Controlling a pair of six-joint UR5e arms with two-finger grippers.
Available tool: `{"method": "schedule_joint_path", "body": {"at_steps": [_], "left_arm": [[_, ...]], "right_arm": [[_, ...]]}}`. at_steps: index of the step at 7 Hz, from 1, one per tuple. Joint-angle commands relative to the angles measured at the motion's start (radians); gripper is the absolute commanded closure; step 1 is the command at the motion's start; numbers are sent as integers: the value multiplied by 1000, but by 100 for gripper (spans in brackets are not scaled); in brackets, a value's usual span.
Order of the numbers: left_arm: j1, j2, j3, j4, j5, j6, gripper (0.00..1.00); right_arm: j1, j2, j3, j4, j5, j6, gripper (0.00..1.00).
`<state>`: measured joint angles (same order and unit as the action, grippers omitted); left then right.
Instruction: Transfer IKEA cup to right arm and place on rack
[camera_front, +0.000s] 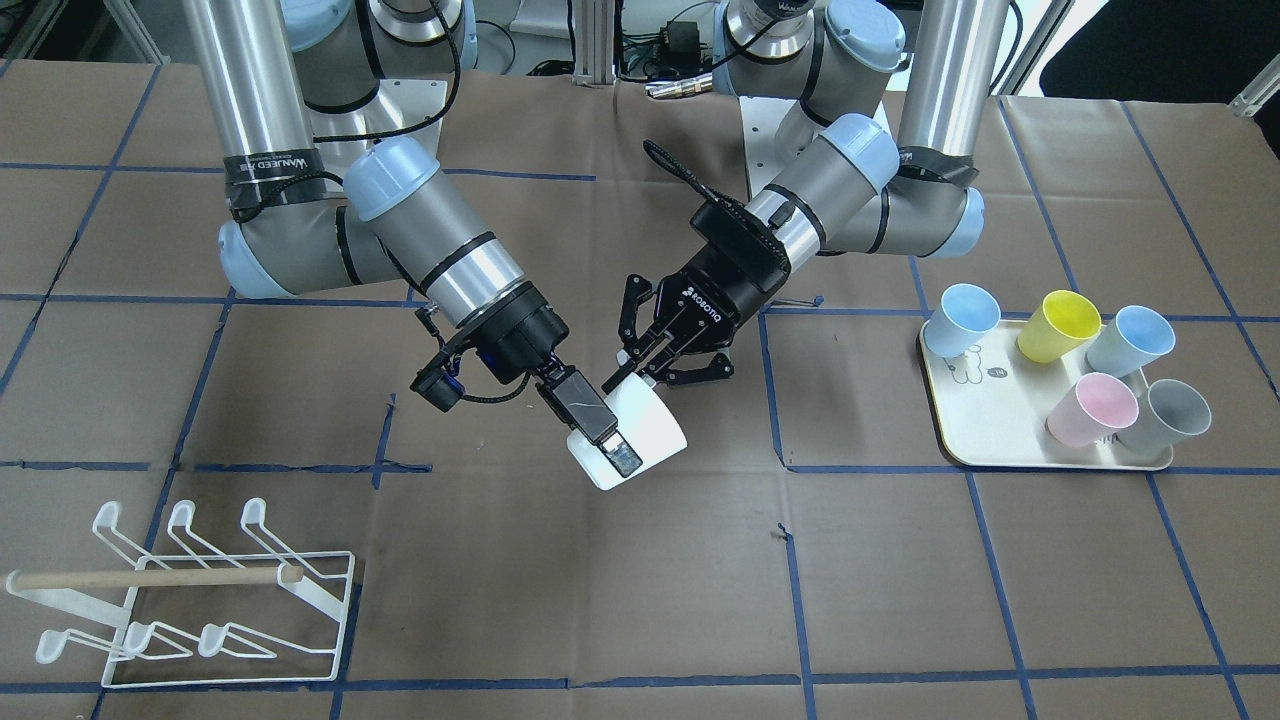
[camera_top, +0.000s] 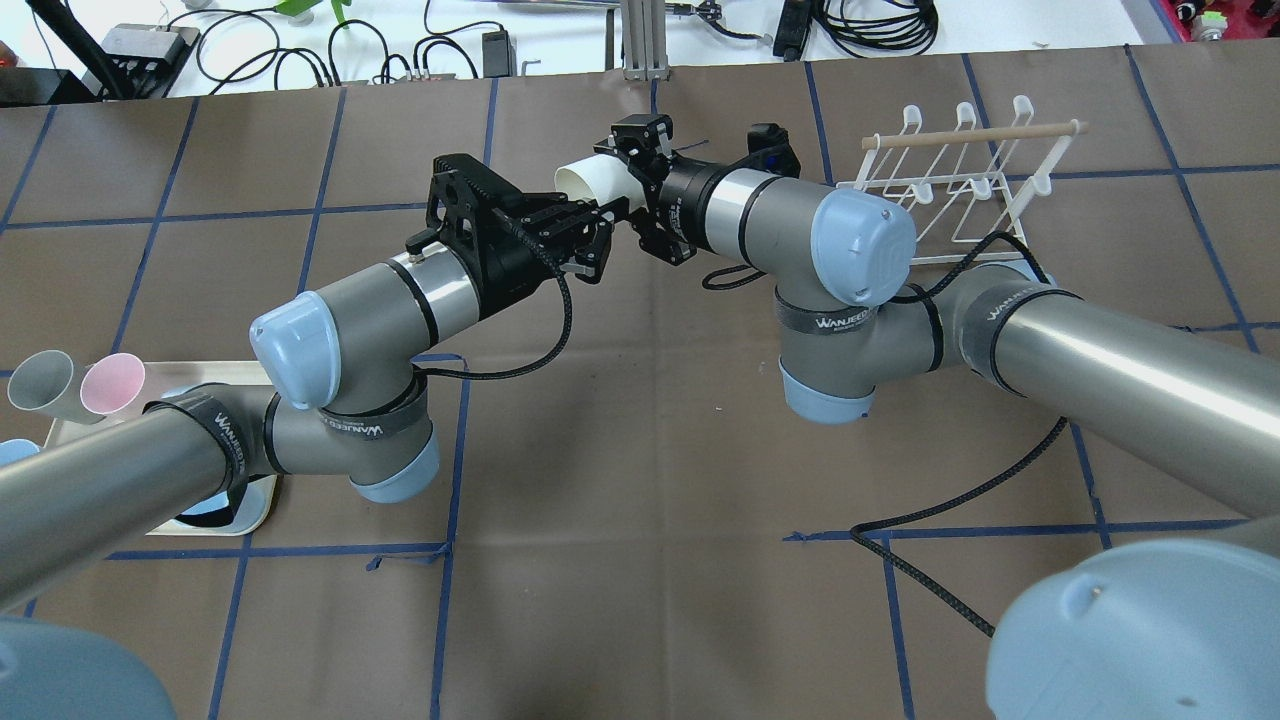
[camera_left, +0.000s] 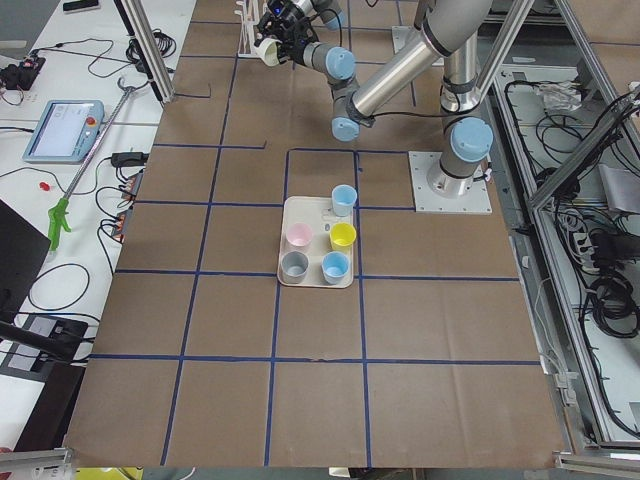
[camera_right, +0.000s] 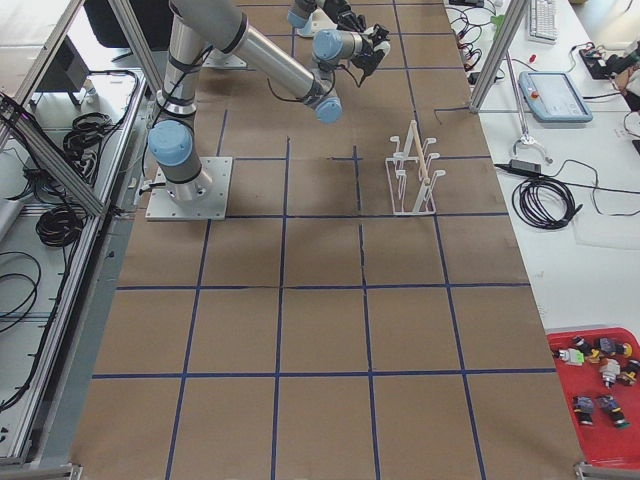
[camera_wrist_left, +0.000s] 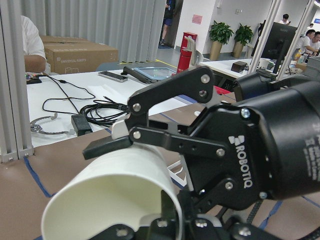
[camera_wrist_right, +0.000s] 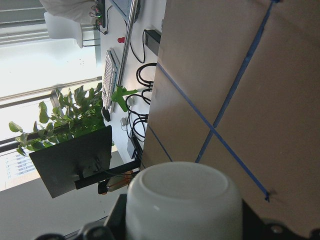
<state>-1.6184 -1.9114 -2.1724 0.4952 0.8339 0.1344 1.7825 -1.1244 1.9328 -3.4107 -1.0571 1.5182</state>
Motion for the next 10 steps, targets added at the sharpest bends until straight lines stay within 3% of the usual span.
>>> {"method": "schedule_joint_path", "body": {"at_steps": [1, 3, 4, 5, 7, 9, 10], "left_arm": [[6, 2, 2, 0, 17, -47, 1], [34, 24, -9, -1, 19, -47, 1], [64, 31, -12, -1, 16, -47, 1], [99, 46, -20, -1, 8, -47, 1], [181, 121, -72, -19, 11, -47, 1], [221, 178, -55, -172, 22, -47, 1], [218, 245, -6, -381, 139, -47, 1]], "right_arm": [[0, -2, 0, 4, 0, -1, 53], [0, 0, -3, 4, 2, -7, 57], [-3, -5, -17, 7, 2, -15, 67], [-21, -5, -18, 11, 3, -59, 70], [-90, -8, -12, 10, 3, -322, 70], [-188, -17, -15, 5, -8, -590, 70], [-213, -49, -15, 10, -12, -716, 70]]}}
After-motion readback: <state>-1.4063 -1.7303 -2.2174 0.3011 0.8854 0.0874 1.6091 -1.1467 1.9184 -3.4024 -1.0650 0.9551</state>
